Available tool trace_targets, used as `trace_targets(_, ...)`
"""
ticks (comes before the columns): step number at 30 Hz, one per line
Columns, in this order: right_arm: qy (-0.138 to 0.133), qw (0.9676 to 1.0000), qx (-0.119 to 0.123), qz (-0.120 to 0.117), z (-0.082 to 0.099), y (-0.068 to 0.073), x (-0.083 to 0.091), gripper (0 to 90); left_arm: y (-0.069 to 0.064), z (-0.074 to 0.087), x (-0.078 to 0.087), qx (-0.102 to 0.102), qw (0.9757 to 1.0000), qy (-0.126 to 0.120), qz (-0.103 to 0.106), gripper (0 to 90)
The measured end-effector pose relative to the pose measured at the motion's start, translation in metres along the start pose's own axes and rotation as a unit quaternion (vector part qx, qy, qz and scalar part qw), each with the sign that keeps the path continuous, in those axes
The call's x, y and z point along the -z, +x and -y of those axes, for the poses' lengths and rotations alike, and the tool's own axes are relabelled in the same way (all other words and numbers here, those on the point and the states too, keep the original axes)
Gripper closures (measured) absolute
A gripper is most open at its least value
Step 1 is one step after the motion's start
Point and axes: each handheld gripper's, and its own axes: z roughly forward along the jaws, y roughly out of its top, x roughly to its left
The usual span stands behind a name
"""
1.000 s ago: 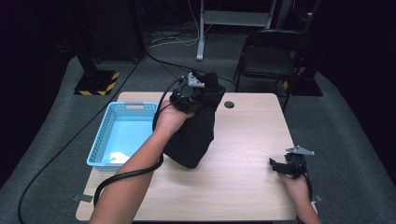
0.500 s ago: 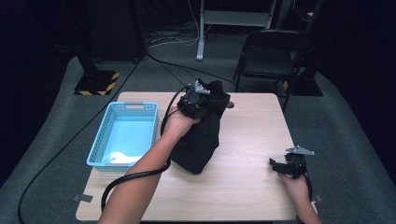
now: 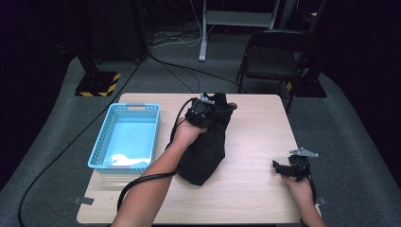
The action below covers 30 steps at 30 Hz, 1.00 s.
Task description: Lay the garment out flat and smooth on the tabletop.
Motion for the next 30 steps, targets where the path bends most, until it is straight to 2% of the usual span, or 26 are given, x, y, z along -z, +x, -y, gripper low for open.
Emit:
trace_targets(13, 0.000, 1.0000, 0.000, 0.000, 0.000, 0.000, 0.000, 14.6, 0.005, 0.029, -0.033, 0.034, 0.9991, 0.024, 0.001, 77.8)
trace_targets(23, 0.000, 1.0000, 0.001, 0.000, 0.000, 0.000, 0.000, 14.6, 0.004, 0.049, -0.047, 0.051, 0.9985, 0.020, -0.009, 76.6)
trace_targets(26, 0.000, 1.0000, 0.001, 0.000, 0.000, 0.000, 0.000, 14.6, 0.001, 0.053, -0.054, 0.050, 0.9985, 0.022, -0.006, 71.9)
trace_targets(30, 0.000, 1.0000, 0.001, 0.000, 0.000, 0.000, 0.000, 14.8, -0.001, 0.056, -0.061, 0.044, 0.9988, 0.023, -0.003, 55.7)
